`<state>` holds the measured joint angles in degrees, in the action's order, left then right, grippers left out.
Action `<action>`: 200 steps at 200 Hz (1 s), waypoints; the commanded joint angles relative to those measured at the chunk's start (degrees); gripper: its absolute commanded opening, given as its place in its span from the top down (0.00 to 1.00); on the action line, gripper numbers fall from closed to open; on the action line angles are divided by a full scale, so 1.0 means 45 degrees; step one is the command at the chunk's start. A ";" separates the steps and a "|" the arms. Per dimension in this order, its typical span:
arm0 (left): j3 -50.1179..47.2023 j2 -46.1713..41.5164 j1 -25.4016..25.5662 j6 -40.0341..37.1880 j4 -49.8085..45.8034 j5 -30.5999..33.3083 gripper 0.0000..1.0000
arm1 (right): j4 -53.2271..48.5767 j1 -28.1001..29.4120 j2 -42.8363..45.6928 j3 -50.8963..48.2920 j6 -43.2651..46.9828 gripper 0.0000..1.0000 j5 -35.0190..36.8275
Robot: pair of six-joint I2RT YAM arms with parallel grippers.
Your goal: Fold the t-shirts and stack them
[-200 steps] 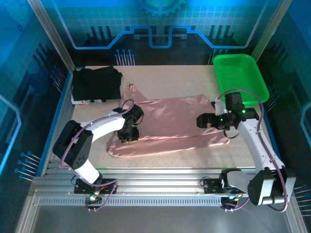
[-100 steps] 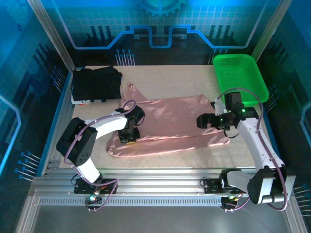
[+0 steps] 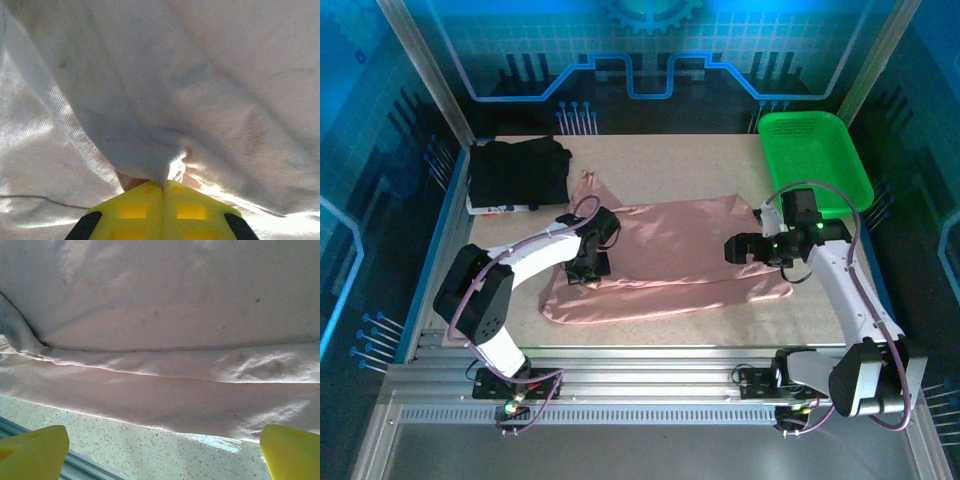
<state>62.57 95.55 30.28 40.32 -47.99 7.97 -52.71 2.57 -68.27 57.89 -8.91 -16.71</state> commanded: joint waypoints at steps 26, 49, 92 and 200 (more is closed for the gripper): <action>0.1336 0.0382 -0.0194 -0.0889 -0.0455 0.0475 0.98 | -0.0204 -0.0063 -0.0076 0.0224 0.0151 0.00 0.0177; 0.1949 0.0919 -0.0448 -0.1324 -0.0391 0.0549 0.98 | -0.0230 -0.0082 -0.0115 0.0141 0.0094 0.00 0.0311; 0.2923 0.1688 -0.1013 -0.1924 -0.0189 0.0681 0.97 | -0.0673 -0.0120 -0.0962 -0.0005 -0.0713 0.01 0.1193; 0.6191 0.4309 -0.0948 -0.4753 -0.0077 -0.0305 0.94 | -0.0611 -0.0087 -0.2421 -0.0697 -0.2395 0.02 0.1722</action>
<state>86.85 112.75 25.52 23.92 -47.77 7.79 -54.19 2.55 -78.30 54.96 -18.11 -9.41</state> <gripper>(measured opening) 0.060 0.978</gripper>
